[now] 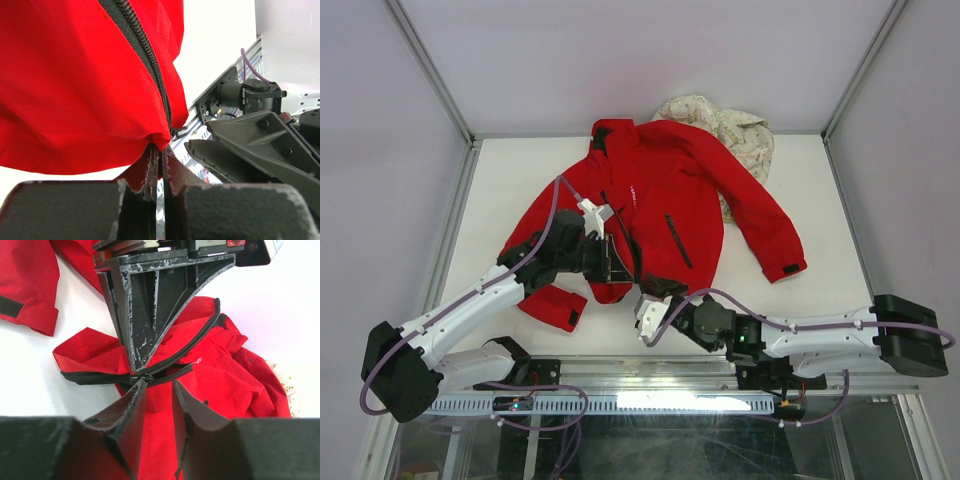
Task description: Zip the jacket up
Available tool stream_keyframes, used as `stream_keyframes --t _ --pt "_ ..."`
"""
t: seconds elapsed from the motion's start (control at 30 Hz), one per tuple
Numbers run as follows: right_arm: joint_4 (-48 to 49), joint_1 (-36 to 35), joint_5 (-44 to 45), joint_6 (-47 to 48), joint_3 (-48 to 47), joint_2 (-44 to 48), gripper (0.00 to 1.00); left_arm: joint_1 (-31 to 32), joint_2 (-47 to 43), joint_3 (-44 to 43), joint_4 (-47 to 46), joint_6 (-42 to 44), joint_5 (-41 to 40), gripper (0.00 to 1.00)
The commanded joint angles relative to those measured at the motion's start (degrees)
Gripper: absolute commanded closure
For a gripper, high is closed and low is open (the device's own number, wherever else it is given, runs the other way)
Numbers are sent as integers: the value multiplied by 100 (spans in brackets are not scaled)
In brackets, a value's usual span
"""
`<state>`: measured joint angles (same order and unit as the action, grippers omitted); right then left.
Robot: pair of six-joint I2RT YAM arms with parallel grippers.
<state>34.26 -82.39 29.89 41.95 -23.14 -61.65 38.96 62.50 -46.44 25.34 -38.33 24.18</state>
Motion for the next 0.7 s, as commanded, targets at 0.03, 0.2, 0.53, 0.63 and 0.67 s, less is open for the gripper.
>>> stream_keyframes --t 0.03,0.2,0.53,0.63,0.67 --pt "-78 1 -91 -293 -362 73 75 13 -159 35 -121 -54 130 100" --pt "-170 107 -173 -368 -410 -22 82 10 -159 25 -126 -54 146 100" --pt "-836 187 -458 -574 -503 153 76 11 -125 -15 -126 -74 121 100" --pt "-858 188 -458 -574 -493 78 76 8 -108 -33 -126 -69 122 100" --pt "-859 189 -458 -574 -487 37 76 13 -107 -35 -126 -67 122 100"
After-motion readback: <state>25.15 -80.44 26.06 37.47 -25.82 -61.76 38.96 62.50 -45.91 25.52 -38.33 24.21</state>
